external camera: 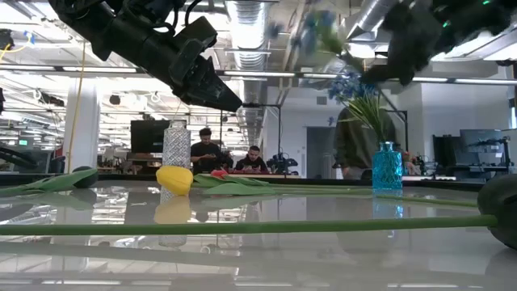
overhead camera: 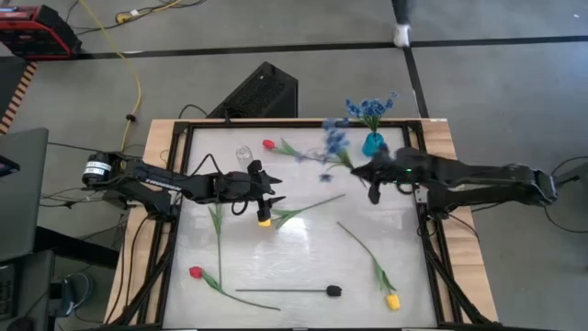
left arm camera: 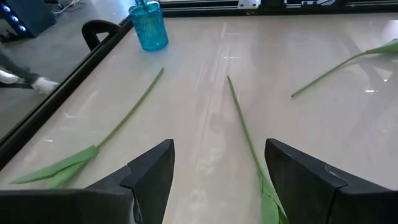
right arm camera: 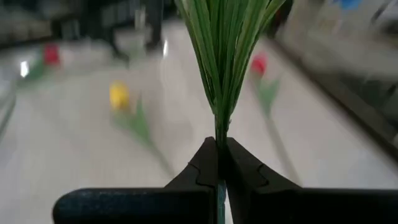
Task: Sort flowers into vase by color
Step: Put the blue flower into the blue vase
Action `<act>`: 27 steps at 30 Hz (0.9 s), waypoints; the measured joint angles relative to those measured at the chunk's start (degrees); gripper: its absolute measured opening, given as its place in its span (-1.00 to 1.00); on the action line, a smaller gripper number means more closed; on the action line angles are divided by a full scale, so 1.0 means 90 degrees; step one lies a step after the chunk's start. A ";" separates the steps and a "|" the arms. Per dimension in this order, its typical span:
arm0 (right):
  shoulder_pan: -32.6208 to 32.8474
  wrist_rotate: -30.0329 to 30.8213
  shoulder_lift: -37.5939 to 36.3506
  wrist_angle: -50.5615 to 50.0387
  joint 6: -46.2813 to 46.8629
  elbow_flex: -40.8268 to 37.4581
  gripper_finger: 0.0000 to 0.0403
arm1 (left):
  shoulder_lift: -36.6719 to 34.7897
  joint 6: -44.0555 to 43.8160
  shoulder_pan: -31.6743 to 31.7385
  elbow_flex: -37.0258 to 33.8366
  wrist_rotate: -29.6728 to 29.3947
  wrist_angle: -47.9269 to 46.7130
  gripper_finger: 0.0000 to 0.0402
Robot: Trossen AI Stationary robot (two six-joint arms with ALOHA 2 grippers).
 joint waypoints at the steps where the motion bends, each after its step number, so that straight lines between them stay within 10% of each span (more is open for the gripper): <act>1: 0.0000 0.0169 -0.0258 0.0178 -0.0087 -0.0112 -0.82 | 0.0000 0.0000 0.0000 0.0000 0.0002 -0.0006 0.20; 10: -0.0162 0.2907 -0.2167 0.2683 -0.0716 -0.1681 -0.81 | 0.0000 0.0029 0.0000 0.0000 0.0002 -0.0137 0.20; 27: -0.3137 0.2602 -0.1920 0.5921 0.0276 -0.3466 -0.81 | 0.0000 -0.0198 0.0000 0.0000 0.0002 -0.0057 0.20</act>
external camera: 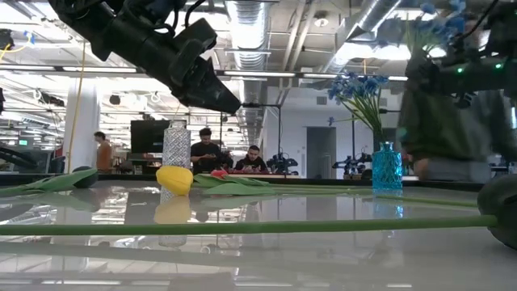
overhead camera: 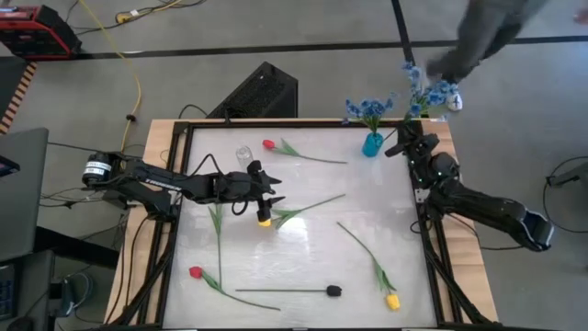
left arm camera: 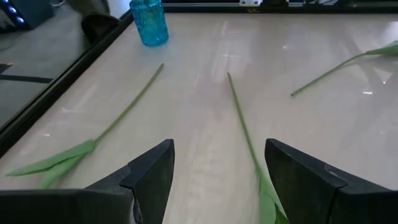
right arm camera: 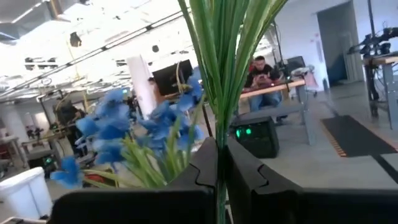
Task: Sort flowers into vase by color
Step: Put the blue flower into the blue vase
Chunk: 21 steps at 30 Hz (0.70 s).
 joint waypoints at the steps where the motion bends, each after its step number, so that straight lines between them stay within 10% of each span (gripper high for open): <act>1: -0.0127 -0.0109 0.0080 0.0036 0.0085 -0.0002 -0.81 | -0.0001 -0.0003 -0.0001 0.0000 0.0000 0.0016 0.20; 21: -0.0948 -0.0860 0.2843 0.2489 0.0499 0.0000 -0.81 | -0.0002 0.0017 0.0007 0.0000 -0.0010 0.0248 0.20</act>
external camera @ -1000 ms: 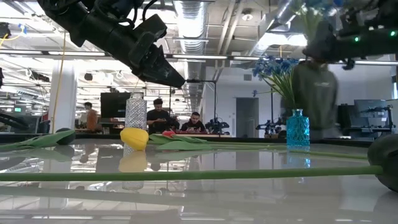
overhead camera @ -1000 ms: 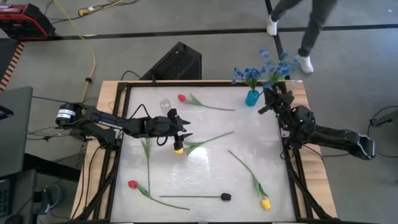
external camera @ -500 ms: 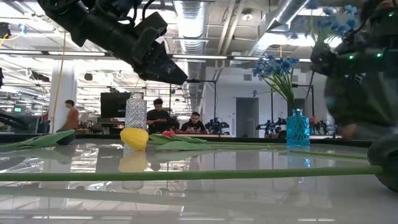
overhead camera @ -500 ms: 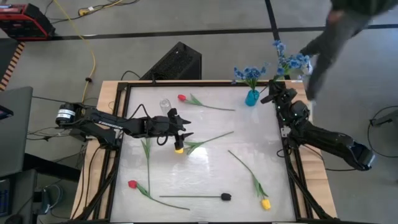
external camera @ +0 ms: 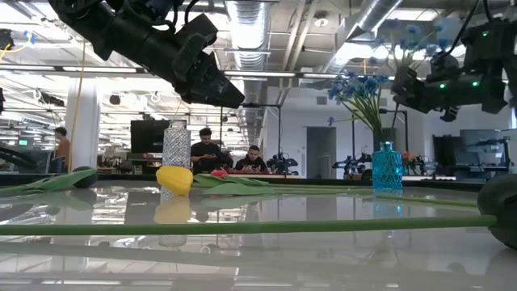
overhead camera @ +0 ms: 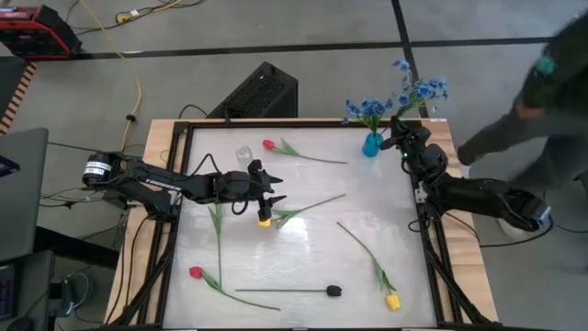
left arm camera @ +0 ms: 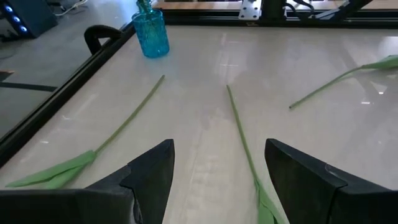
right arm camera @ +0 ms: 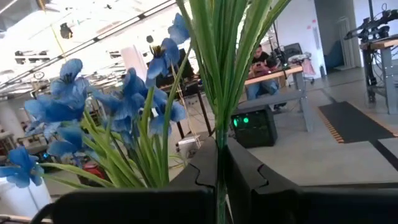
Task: Sort flowers into vase by color
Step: Put the blue flower into the blue vase
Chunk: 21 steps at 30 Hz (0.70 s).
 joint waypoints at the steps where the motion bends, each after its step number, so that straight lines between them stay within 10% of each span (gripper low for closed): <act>1: 0.0000 0.0000 0.0093 0.0082 0.0001 0.0000 -0.81 | 0.0000 -0.0001 0.0000 0.0000 -0.0004 -0.0001 0.20; 21: 0.0107 0.0002 0.1668 0.1071 -0.0119 0.0012 -0.81 | 0.0000 -0.0088 0.0000 0.0000 0.0070 -0.0011 0.20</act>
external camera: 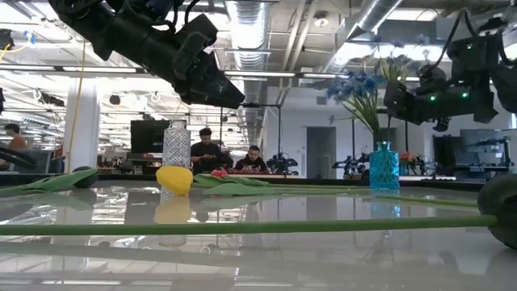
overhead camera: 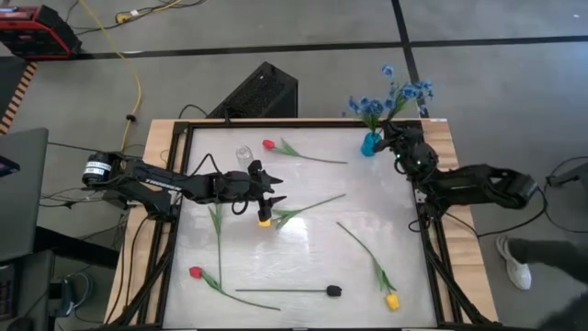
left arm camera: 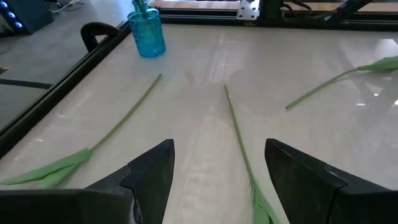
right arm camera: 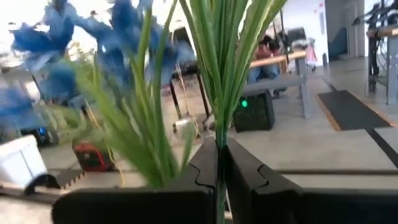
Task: Sort flowers into vase by color
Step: Put the blue flower into the blue vase
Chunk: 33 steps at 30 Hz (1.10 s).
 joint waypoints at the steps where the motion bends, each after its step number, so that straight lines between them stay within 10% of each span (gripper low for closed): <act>1: 0.0000 0.0000 0.0030 -0.0004 -0.0001 0.0000 -0.81 | 0.0000 0.0025 0.0000 0.0000 0.0000 -0.0002 0.20; 20: 0.0005 -0.0481 0.0125 -0.0241 -0.0196 -0.0002 -0.77 | 0.0000 0.0079 0.0000 0.0000 0.0005 -0.0030 0.20; 33: 0.0005 -0.0481 0.0101 -0.0899 -0.0499 -0.0005 -0.27 | 0.0000 0.0013 0.0000 0.0000 0.0005 -0.0159 0.20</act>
